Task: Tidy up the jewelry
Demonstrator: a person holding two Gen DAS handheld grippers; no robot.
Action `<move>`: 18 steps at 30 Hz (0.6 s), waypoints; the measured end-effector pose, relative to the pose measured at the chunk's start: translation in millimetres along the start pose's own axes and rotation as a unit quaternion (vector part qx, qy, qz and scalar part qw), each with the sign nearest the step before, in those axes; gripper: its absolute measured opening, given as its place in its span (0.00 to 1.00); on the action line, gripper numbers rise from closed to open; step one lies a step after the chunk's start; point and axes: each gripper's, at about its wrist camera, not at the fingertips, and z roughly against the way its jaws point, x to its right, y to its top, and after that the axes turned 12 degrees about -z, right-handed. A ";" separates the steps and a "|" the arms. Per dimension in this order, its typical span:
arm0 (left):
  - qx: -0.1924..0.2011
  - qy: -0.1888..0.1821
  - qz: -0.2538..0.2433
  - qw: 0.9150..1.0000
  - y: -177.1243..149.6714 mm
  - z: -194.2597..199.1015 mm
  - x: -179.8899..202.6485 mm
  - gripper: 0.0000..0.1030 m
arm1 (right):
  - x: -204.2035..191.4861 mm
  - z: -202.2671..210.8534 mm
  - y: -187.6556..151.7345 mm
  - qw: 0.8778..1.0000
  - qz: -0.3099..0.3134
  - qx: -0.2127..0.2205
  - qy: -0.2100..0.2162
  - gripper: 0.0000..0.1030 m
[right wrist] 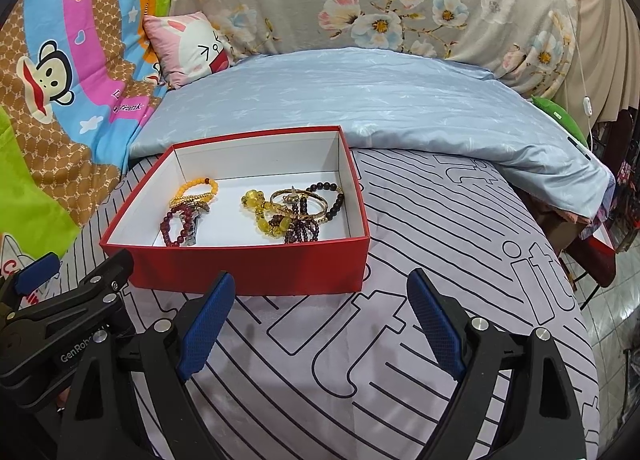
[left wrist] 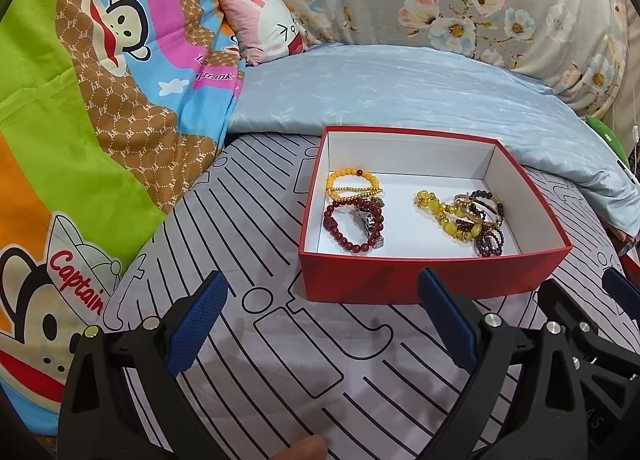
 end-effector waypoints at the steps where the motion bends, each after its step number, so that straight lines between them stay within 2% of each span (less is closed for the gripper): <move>1: 0.000 0.000 0.000 1.000 0.0 0.1 0.8 0.89 | 0.0 0.0 -0.1 1.000 0.000 0.000 0.000 0.82; 18: 0.002 -0.005 0.000 1.000 -0.7 -2.0 1.4 0.89 | -2.4 0.8 -0.5 1.000 -0.003 0.000 0.002 0.82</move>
